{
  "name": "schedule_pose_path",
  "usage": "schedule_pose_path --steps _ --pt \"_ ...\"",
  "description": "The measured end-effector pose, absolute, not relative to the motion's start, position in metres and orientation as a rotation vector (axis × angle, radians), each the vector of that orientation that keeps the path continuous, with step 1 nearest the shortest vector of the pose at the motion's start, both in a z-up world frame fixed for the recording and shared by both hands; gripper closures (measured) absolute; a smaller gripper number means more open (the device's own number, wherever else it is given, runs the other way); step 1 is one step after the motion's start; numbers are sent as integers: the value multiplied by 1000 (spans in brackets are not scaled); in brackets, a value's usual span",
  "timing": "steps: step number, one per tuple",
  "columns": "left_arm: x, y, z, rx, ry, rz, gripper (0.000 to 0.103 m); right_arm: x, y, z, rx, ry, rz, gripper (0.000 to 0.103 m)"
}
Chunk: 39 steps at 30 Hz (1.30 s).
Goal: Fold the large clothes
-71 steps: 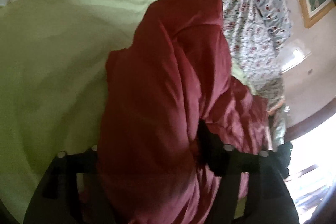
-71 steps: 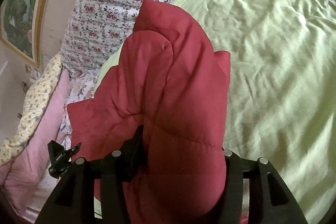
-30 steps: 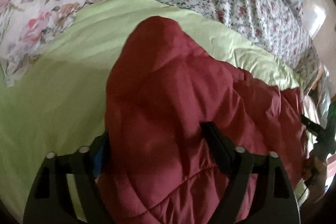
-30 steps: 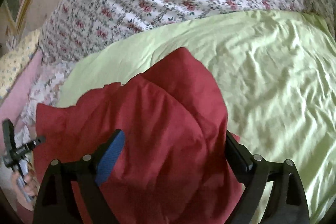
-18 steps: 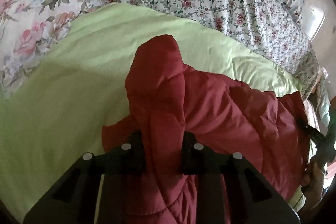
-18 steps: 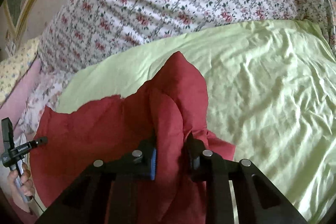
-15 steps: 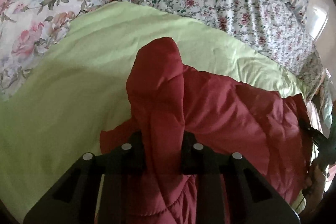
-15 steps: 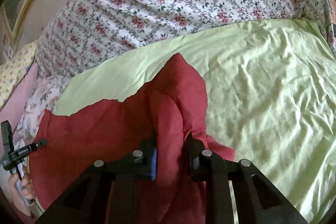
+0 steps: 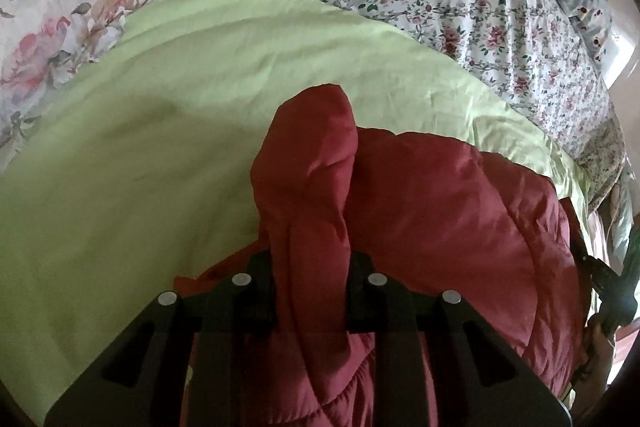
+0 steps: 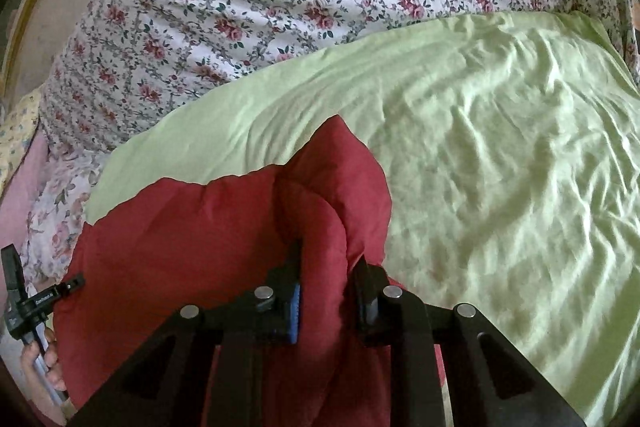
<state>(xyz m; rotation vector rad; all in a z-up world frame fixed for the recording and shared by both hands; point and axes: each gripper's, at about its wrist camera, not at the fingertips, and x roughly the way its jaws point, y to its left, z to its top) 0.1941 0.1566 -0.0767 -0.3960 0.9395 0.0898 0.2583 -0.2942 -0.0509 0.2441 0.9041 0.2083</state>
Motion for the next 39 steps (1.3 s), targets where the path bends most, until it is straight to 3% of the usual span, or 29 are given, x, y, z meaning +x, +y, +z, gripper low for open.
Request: schedule_pose_path --steps 6,11,19,28,33,37,39 --pt "183 162 -71 -436 927 81 78 256 -295 -52 245 905 208 84" --pt "150 161 -40 -458 840 81 55 255 -296 -53 245 903 206 84" --pt "114 117 -5 -345 809 -33 55 254 -295 -53 239 903 199 83" --pt "97 34 -23 -247 912 -257 55 254 -295 -52 239 903 197 83" --pt "110 15 -47 -179 949 -203 54 238 -300 -37 231 861 153 69" --pt "115 22 -57 -223 947 -202 54 192 -302 -10 202 761 155 50" --pt "115 21 -57 -219 940 -195 54 165 -296 -2 175 737 184 48"
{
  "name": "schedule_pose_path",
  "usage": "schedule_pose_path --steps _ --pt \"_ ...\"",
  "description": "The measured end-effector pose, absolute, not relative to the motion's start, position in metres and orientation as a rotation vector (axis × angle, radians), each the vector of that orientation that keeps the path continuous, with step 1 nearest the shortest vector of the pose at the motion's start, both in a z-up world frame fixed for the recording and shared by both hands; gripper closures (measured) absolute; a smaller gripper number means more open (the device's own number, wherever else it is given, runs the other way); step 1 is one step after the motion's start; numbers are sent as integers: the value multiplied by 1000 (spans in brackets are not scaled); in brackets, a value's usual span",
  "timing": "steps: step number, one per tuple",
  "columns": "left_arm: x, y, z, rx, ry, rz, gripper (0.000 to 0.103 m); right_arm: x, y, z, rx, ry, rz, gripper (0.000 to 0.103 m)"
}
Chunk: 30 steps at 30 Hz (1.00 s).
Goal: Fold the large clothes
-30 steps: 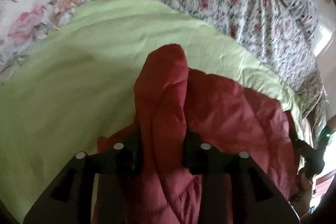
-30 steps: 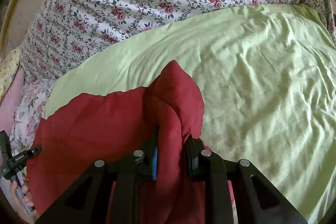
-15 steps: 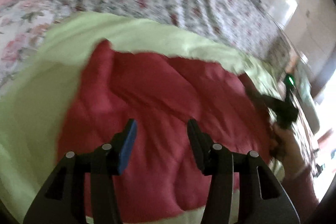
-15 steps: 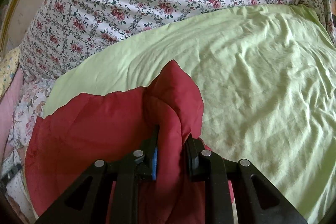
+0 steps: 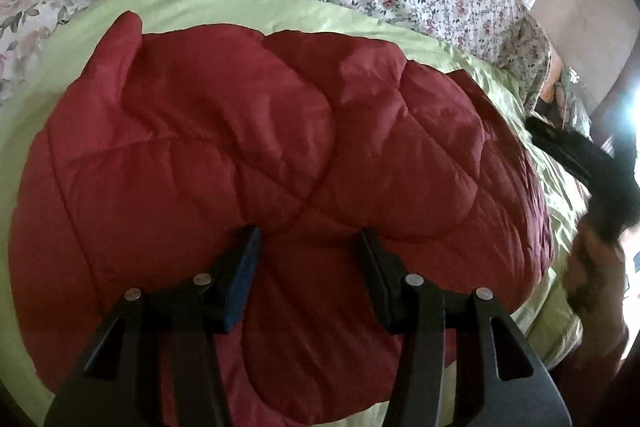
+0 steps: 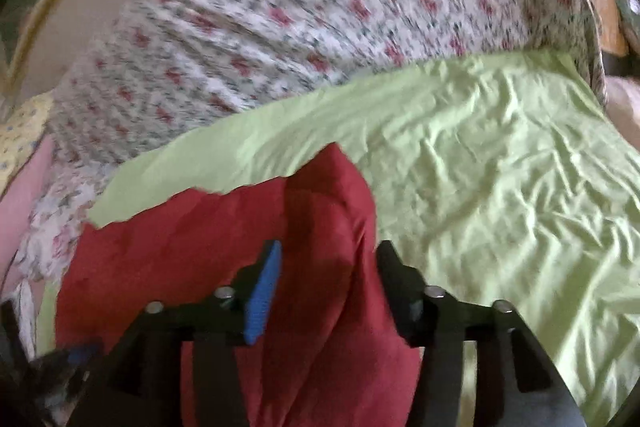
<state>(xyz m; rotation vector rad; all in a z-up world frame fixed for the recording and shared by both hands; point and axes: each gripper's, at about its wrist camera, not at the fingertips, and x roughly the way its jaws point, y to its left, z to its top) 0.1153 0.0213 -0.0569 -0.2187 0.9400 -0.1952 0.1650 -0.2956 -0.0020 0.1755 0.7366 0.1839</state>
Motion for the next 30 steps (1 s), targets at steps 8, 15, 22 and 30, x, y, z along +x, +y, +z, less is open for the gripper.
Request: schedule_pose_path --steps 8,15,22,30 --pt "114 17 -62 -218 925 -167 54 97 -252 -27 52 825 281 44" --pt "106 13 -59 -212 920 -134 53 72 -219 -52 -78 808 265 33" --pt "70 12 -36 -216 885 -123 46 72 -227 -59 -36 803 259 33" --pt "53 19 -35 -172 913 11 26 70 -230 -62 -20 797 265 33"
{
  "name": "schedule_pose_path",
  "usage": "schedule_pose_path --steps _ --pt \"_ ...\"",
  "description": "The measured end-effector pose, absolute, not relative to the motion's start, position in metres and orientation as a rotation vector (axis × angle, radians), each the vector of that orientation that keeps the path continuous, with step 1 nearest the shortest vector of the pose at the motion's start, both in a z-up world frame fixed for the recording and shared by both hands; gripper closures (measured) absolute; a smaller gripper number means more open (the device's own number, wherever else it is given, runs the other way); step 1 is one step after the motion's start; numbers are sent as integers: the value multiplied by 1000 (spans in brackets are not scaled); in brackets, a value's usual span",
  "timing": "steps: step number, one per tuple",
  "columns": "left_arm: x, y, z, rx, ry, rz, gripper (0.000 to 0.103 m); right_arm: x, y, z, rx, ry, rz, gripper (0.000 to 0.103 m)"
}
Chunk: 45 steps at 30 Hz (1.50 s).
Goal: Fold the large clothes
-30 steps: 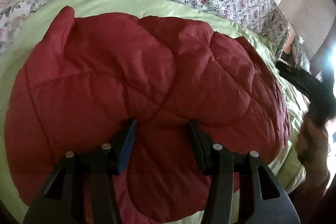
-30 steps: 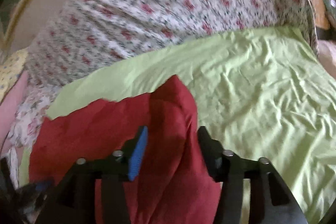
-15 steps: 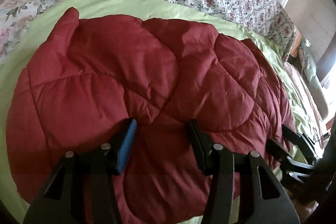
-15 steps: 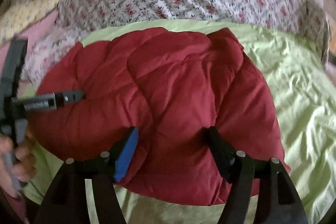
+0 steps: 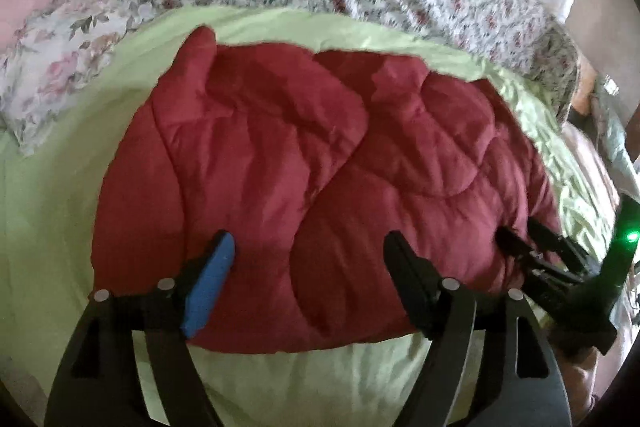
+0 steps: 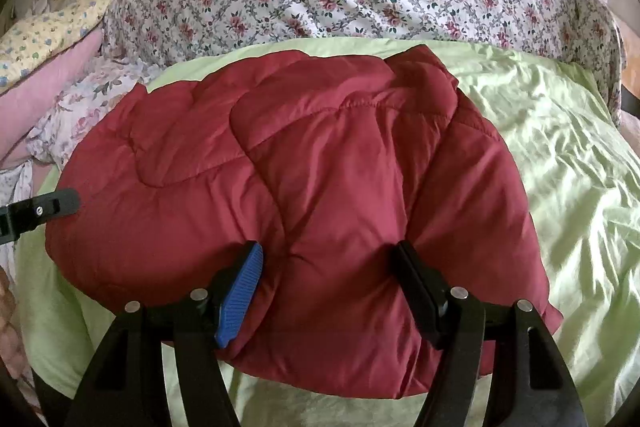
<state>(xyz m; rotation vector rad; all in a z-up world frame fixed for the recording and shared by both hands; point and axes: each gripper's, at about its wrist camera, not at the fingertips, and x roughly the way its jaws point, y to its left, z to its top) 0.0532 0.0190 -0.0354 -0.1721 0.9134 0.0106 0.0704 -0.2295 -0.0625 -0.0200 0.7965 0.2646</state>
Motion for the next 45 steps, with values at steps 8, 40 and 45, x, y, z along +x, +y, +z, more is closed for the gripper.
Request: schedule_pose_path --steps 8,40,45 --pt "66 4 -61 -73 937 81 19 56 -221 -41 -46 769 271 33" --pt "106 14 -63 -87 918 109 15 103 -221 -61 20 813 253 35" --pt "107 13 -63 -76 914 113 14 100 -221 -56 18 805 249 35"
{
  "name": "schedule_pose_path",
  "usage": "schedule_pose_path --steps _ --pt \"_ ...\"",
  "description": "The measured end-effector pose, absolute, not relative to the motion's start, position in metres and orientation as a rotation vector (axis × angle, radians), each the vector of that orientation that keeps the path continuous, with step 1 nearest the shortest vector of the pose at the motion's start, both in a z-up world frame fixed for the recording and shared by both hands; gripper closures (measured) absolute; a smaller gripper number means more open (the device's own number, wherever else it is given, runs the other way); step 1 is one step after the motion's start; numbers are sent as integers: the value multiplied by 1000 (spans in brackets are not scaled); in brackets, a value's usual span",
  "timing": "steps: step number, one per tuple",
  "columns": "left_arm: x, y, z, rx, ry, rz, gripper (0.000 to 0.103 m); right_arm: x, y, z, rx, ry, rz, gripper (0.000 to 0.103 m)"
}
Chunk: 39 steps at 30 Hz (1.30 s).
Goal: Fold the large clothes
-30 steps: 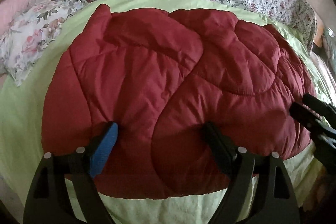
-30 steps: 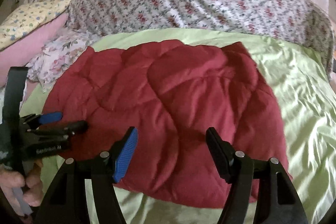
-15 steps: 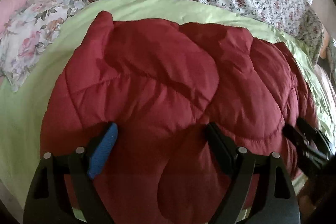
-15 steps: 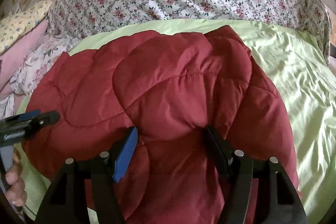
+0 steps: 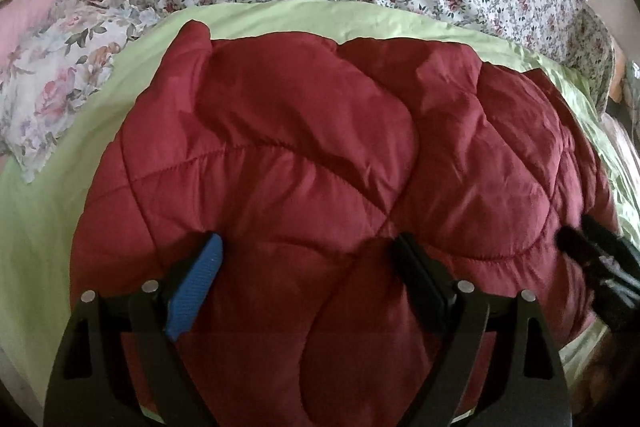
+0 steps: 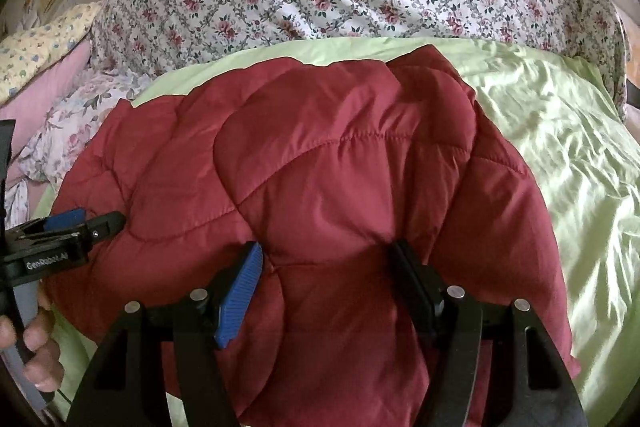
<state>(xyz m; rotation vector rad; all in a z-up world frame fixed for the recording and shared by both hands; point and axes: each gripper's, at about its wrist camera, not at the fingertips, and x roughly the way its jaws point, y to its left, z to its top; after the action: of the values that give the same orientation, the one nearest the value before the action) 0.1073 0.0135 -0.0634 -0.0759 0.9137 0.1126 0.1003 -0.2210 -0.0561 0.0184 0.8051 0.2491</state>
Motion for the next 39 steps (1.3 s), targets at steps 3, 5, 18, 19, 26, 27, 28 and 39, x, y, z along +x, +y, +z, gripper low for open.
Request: schedule_pose_path --steps 3,5,18,19,26,27,28,39 --pt "108 13 -64 -79 909 117 14 97 -220 -40 31 774 262 34" --pt "107 13 -64 -76 905 120 14 97 -216 -28 21 746 276 34" --pt "106 10 -68 -62 887 125 13 144 -225 -62 10 804 228 30" --pt "106 10 -68 -64 888 124 13 144 -225 -62 10 801 229 30" --pt "117 18 -49 -132 899 120 13 145 -226 -63 23 787 236 30" --pt "121 20 -45 -131 896 128 13 145 -226 -64 25 787 237 30" --pt "128 21 -40 -120 895 146 13 145 -226 -64 25 788 238 30" --pt "163 44 -49 -133 930 200 13 135 -218 -27 22 758 272 30"
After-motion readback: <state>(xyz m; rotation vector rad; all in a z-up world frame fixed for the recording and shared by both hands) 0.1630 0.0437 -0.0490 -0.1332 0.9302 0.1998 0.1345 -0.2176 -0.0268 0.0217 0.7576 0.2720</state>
